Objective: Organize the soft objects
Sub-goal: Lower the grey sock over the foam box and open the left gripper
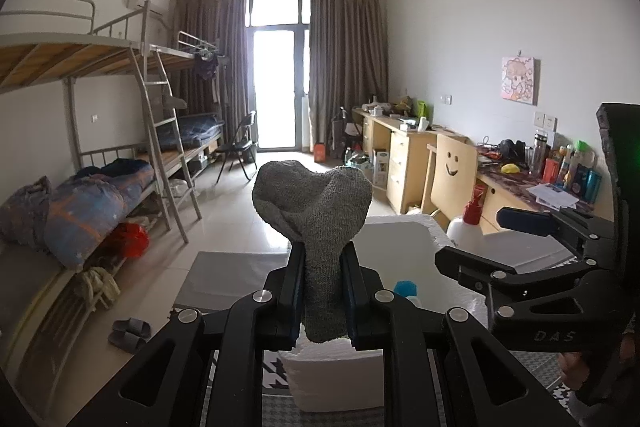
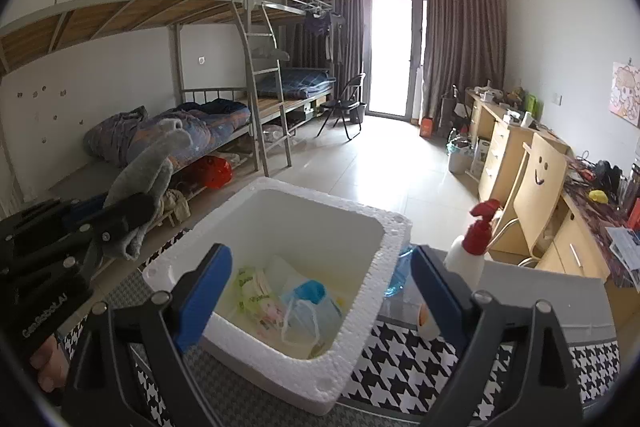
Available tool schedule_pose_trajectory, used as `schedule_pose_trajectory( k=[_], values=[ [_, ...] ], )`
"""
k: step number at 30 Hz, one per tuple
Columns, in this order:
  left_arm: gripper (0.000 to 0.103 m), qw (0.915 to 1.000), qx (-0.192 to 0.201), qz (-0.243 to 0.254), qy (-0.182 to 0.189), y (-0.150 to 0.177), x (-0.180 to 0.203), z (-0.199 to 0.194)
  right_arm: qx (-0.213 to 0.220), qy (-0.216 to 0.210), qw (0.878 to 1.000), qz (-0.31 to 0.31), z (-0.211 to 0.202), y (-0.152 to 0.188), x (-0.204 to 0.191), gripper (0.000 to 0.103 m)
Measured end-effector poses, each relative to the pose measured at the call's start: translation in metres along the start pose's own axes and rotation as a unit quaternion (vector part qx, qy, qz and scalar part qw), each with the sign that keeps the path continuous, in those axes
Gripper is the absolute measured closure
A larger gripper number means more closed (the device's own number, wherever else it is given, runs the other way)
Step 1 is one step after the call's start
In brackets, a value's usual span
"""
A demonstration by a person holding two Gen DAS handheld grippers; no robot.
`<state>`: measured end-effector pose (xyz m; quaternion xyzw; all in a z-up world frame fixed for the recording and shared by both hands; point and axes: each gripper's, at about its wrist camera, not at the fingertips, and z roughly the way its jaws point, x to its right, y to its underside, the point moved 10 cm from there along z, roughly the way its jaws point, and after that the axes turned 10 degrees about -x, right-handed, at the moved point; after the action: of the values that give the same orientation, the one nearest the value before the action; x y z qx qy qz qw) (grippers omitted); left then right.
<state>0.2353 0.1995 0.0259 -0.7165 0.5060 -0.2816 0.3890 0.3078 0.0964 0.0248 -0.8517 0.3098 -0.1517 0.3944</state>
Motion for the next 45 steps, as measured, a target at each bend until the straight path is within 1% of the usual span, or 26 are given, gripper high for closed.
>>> schedule_pose_trajectory(
  k=[9,24,30,36,39,41,42,43,44,45],
  values=[
    [0.085,0.9997,0.000,0.013,0.019,-0.003,0.016,0.001,0.005,0.010,1.000,0.003,-0.010,0.007,0.006,0.009],
    [0.085,0.9988,-0.019,0.023,0.040,-0.007,0.033,0.012,0.005,0.019,1.000,0.016,-0.017,0.019,0.021,0.009],
    [0.085,0.9981,-0.032,0.023,0.047,-0.005,0.037,0.022,0.005,0.010,1.000,0.020,-0.022,0.024,0.023,0.009],
    [0.084,0.9971,-0.049,0.018,0.054,-0.004,0.041,0.034,0.004,0.016,1.000,0.021,-0.024,0.028,0.030,0.009],
    [0.084,0.9972,-0.055,0.019,0.048,-0.003,0.040,0.038,0.004,0.017,1.000,0.024,-0.024,0.029,0.031,0.009],
    [0.083,0.9970,-0.061,0.017,0.045,-0.003,0.039,0.042,0.003,0.016,1.000,0.025,-0.023,0.030,0.032,0.009],
    [0.079,0.9968,-0.065,0.016,0.045,-0.002,0.039,0.045,0.003,0.016,1.000,0.026,-0.023,0.029,0.032,0.009],
    [0.070,0.9961,-0.074,0.013,0.045,0.000,0.038,0.049,0.004,0.015,1.000,0.027,-0.024,0.029,0.031,0.009],
    [0.063,0.9959,-0.078,0.010,0.044,0.000,0.039,0.051,0.003,0.015,1.000,0.027,-0.024,0.030,0.031,0.009],
    [0.047,0.9962,-0.078,0.009,0.037,0.001,0.037,0.052,0.004,0.016,1.000,0.027,-0.024,0.030,0.032,0.009]
  ],
)
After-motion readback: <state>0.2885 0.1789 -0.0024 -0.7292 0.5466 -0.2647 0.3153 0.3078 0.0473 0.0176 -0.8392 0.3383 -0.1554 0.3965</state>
